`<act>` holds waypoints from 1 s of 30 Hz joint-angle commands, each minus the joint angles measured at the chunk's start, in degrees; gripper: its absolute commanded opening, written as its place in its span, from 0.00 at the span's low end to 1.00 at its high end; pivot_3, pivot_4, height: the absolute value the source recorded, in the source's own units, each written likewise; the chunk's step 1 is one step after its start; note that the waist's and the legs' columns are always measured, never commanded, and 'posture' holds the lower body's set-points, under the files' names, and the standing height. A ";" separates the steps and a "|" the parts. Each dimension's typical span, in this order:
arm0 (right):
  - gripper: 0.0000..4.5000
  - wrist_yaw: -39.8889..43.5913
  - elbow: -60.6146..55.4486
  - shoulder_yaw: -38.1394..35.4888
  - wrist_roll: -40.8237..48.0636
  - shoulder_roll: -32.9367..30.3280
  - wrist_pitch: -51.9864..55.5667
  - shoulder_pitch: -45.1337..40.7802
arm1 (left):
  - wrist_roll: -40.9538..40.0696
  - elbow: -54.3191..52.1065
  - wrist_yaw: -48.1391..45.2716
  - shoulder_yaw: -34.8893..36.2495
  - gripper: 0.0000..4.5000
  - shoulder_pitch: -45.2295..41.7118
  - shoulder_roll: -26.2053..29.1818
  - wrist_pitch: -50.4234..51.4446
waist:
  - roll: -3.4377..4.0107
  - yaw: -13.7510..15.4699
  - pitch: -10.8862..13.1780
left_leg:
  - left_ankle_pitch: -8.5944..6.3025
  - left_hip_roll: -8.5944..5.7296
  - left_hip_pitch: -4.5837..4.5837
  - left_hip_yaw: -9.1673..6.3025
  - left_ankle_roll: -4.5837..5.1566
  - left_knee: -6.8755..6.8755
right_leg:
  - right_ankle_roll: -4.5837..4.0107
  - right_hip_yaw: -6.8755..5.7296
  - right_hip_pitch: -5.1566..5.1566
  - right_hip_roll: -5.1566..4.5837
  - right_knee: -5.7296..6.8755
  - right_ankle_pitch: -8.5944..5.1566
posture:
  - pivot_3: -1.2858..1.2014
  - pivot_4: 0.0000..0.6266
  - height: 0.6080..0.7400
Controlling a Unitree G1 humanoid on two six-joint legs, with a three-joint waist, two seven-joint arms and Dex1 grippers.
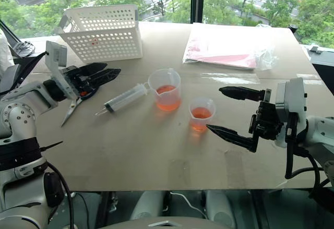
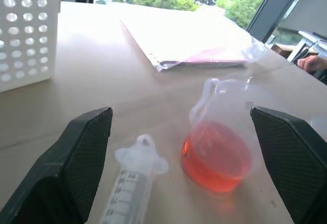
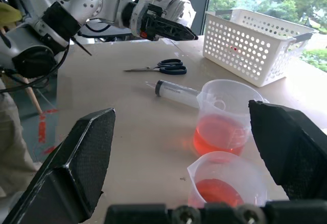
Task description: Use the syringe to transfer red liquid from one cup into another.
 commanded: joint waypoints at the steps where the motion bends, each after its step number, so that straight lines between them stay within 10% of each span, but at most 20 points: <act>1: 1.00 -3.11 -0.85 1.39 -3.74 -0.45 0.76 -1.68 | 0.23 -4.86 3.77 -1.36 0.99 0.34 0.75 -1.03 | 0.01 -0.27 0.01 | 0.00 0.01 0.00 -0.01 0.00 0.00 | 0.00 0.01 -0.01 0.02 0.01 0.00 | 0.52 0.24 1.00; 10: 1.00 -1.33 0.44 3.12 -3.36 -1.23 3.81 -3.81 | 3.53 -5.65 2.75 -13.58 0.99 3.04 10.56 2.98 | 0.03 -0.46 0.02 | -0.01 0.01 0.01 0.04 -0.01 -0.06 | -0.22 0.04 -0.03 0.02 -0.02 -0.14 | 0.52 0.24 1.00; 16: 1.00 -3.55 -1.36 2.09 -2.91 -0.55 4.65 -3.02 | 7.55 5.77 -2.28 -31.09 0.99 -13.64 15.13 11.93 | 0.02 0.74 0.03 | 0.00 -0.03 -0.03 0.01 0.00 -0.05 | -0.22 -0.03 -0.04 0.02 -0.03 -0.15 | 0.52 0.24 1.00; 30: 1.00 -4.55 -11.85 -10.11 2.32 -0.40 4.01 12.22 | 34.06 61.03 -27.20 -62.59 0.99 -43.22 1.87 -10.77 | 0.08 0.38 0.09 | -0.04 -0.13 -0.28 -0.09 0.06 -0.05 | -0.07 -0.08 -0.09 0.06 -0.26 -0.12 | 0.52 0.24 1.00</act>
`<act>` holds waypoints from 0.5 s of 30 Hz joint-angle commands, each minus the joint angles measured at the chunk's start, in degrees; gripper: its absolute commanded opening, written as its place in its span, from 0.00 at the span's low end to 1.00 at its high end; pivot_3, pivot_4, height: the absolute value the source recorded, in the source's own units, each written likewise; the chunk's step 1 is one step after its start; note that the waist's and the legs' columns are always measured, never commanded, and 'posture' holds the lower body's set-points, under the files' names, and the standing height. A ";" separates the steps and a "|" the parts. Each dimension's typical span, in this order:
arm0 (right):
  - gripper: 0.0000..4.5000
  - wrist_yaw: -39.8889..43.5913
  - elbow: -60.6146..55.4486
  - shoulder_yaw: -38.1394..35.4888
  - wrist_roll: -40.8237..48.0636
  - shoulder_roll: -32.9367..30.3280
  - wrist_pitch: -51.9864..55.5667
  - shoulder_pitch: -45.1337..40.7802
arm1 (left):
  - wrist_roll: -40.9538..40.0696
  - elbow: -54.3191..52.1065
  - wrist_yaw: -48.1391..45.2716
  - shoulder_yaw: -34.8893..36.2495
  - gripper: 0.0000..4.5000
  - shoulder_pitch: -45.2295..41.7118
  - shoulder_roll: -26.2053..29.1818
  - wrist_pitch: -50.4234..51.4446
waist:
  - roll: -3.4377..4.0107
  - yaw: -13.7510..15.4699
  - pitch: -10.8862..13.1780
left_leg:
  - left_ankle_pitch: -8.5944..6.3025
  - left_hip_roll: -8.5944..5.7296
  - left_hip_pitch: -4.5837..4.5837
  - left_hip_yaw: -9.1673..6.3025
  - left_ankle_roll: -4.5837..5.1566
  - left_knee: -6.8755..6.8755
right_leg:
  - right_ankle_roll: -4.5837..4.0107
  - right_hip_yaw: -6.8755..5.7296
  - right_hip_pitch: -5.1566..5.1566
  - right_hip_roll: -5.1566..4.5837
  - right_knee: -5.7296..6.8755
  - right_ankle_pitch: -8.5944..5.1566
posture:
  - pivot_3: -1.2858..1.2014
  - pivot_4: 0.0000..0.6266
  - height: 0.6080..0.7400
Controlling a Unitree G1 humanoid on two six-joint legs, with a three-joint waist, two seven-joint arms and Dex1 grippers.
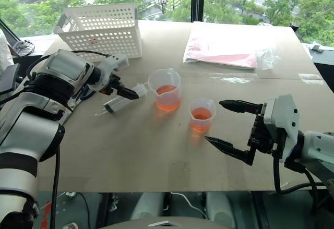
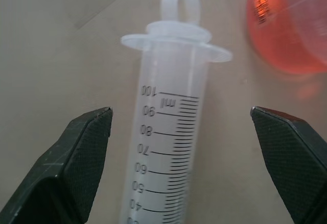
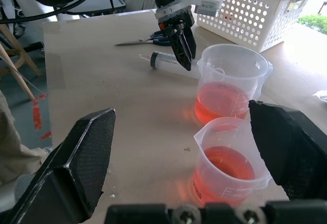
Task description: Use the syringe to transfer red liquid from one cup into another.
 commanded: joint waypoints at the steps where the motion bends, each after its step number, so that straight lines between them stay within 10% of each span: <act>1: 1.00 -0.76 -3.30 -4.62 2.80 -0.27 -0.72 2.00 | 6.61 8.36 -2.85 -1.58 0.99 -2.83 -2.34 -8.09 | 0.00 -0.03 0.00 | 0.00 0.00 -0.02 0.00 0.01 0.00 | -0.08 0.00 0.00 -0.02 -0.01 -0.04 | 0.52 0.24 1.00; 4: 1.00 -1.76 -4.10 -5.23 3.42 -0.31 -0.86 2.76 | 9.27 13.49 -3.34 0.12 0.99 -3.43 -4.42 -12.00 | 0.00 -0.03 0.00 | -0.03 0.00 -0.03 0.01 0.04 0.06 | -0.10 0.01 0.00 -0.05 -0.01 -0.05 | 0.52 0.24 1.00; 11: 1.00 -1.79 -4.13 -5.07 2.46 -0.38 -1.31 3.89 | 12.62 17.26 -4.80 4.20 0.38 -3.67 -6.32 -15.36 | 0.00 -0.04 -0.01 | -0.04 0.00 -0.03 -0.01 0.06 0.08 | -0.11 0.00 0.01 -0.08 0.01 -0.05 | 0.52 0.24 1.00; 15: 1.00 -1.56 -2.33 -2.76 0.84 -0.34 -1.59 1.89 | 9.01 15.40 -5.06 11.75 0.32 -4.96 -3.40 -9.99 | -0.01 -0.07 0.00 | -0.05 0.00 -0.07 -0.04 0.07 0.09 | -0.10 -0.03 0.00 -0.08 0.01 -0.05 | 0.52 0.24 1.00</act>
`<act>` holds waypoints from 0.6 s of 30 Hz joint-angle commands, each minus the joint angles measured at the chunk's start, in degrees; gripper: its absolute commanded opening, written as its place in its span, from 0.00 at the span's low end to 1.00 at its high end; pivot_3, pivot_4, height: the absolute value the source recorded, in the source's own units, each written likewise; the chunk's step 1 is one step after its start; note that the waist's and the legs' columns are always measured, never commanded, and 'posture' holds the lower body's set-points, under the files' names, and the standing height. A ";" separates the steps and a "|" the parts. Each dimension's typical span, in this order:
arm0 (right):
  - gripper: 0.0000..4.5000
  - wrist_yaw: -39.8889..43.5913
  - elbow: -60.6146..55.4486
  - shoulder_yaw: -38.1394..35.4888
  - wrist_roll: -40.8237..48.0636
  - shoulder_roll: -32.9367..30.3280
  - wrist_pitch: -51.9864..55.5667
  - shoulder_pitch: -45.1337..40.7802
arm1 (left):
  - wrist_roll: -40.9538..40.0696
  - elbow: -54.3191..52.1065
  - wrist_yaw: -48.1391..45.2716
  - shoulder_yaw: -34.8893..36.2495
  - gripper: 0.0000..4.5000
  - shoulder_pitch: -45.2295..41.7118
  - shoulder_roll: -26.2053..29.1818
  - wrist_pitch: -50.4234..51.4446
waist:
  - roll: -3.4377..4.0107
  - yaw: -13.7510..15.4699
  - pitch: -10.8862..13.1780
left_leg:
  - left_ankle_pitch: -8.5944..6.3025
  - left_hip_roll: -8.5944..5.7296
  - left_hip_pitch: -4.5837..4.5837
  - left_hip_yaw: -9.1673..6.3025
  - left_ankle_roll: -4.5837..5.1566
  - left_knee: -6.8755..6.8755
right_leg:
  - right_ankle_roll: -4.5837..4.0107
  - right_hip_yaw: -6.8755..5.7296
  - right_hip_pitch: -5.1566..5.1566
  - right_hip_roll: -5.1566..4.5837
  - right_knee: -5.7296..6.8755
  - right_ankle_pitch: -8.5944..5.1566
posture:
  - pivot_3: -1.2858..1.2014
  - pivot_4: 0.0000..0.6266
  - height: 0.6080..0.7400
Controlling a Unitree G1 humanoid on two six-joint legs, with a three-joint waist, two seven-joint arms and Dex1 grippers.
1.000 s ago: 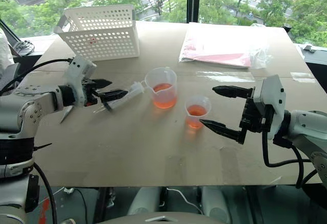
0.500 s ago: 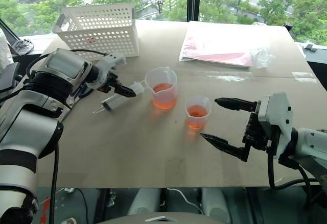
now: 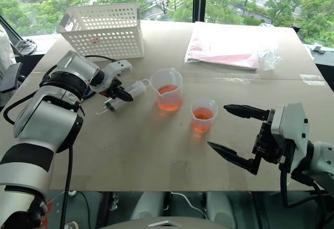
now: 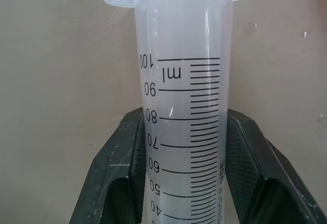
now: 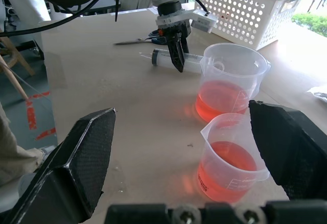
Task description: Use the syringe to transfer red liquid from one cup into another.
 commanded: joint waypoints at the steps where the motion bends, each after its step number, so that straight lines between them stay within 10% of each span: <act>1: 1.00 -0.10 0.83 1.19 -1.15 -0.25 -1.42 -2.06 | -4.53 -2.88 -0.82 8.76 0.32 -2.79 3.79 7.46 | -0.03 -0.21 0.02 | 0.00 0.01 -0.06 -0.04 0.00 0.05 | 0.00 -0.04 -0.02 0.00 0.00 0.00 | 0.52 0.24 1.00; 7: 1.00 -2.55 6.25 7.94 -2.73 0.27 -0.10 -12.03 | -16.96 -35.00 10.12 37.12 0.32 4.53 12.25 33.60 | 0.01 -1.73 0.10 | 0.00 0.11 -0.60 -0.53 0.00 0.30 | 0.24 -0.14 -0.48 0.04 0.15 0.14 | 0.52 0.24 1.00; 11: 1.00 -1.30 12.80 12.29 -1.05 1.95 0.37 -21.99 | -23.13 -65.20 25.36 60.50 0.32 13.12 -0.70 34.91 | 0.19 -0.78 0.10 | 0.01 0.23 -0.57 -0.62 -0.01 0.36 | 0.27 -0.28 -0.40 -0.12 0.22 0.14 | 0.52 0.24 1.00; 18: 1.00 -4.48 25.09 18.96 -8.86 6.15 1.20 -37.83 | -34.18 -87.63 34.89 65.06 0.32 20.83 -19.90 28.21 | 0.21 -0.04 0.11 | 0.01 -0.09 -0.42 -0.88 -0.02 0.55 | 0.27 -0.48 -0.02 -0.13 0.22 0.17 | 0.52 0.24 1.00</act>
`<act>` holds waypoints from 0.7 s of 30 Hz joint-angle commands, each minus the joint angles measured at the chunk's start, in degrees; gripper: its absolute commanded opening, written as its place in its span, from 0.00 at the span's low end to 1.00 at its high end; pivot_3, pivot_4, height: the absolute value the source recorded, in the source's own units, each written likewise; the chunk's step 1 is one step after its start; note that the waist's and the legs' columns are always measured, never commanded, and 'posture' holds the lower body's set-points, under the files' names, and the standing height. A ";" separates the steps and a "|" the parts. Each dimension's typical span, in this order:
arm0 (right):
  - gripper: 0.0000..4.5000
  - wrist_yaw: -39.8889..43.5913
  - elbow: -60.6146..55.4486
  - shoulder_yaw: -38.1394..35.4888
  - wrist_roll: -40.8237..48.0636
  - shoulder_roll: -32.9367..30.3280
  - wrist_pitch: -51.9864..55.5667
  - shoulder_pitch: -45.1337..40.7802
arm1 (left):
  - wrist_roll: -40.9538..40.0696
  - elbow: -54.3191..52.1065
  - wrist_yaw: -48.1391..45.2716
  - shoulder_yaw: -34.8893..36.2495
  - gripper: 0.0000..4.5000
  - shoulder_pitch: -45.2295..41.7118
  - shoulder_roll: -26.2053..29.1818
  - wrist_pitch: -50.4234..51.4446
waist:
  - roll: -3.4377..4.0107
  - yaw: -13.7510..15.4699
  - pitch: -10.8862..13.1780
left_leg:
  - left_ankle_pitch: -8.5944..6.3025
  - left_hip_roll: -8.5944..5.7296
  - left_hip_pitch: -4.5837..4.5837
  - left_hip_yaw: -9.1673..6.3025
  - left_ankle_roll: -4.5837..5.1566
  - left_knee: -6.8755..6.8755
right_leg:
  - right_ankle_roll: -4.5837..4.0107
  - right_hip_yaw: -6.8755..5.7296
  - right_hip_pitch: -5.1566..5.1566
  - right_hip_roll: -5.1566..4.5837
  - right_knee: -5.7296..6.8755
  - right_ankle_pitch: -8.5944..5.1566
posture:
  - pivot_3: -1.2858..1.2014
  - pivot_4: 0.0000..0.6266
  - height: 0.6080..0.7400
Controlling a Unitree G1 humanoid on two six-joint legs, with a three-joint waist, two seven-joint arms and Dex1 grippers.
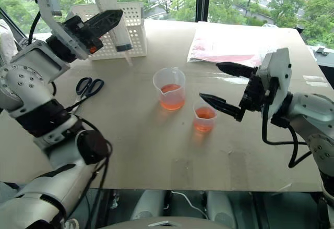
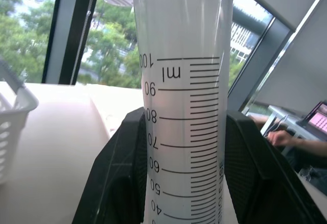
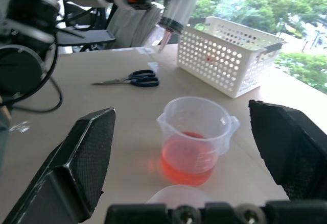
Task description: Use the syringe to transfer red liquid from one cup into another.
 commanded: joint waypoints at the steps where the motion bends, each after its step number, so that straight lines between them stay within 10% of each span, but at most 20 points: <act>1: 1.00 -3.09 3.98 0.65 -3.03 1.48 0.82 -5.33 | -3.67 -6.34 2.43 -3.22 0.32 3.06 -1.36 -6.93 | 0.04 -0.20 -0.02 | 0.00 -0.03 0.11 0.05 0.00 -0.05 | 0.00 0.09 0.02 0.00 0.07 0.00 | 0.52 0.24 1.00; 21: 1.00 -15.24 17.15 8.01 -14.22 15.90 13.09 -27.96 | 2.28 14.36 -6.99 -28.93 0.32 21.01 -1.00 -53.21 | 0.09 -1.40 0.00 | -0.01 0.01 0.57 1.02 0.02 -0.33 | -0.03 0.63 0.00 0.05 0.28 -0.01 | 0.52 0.24 1.00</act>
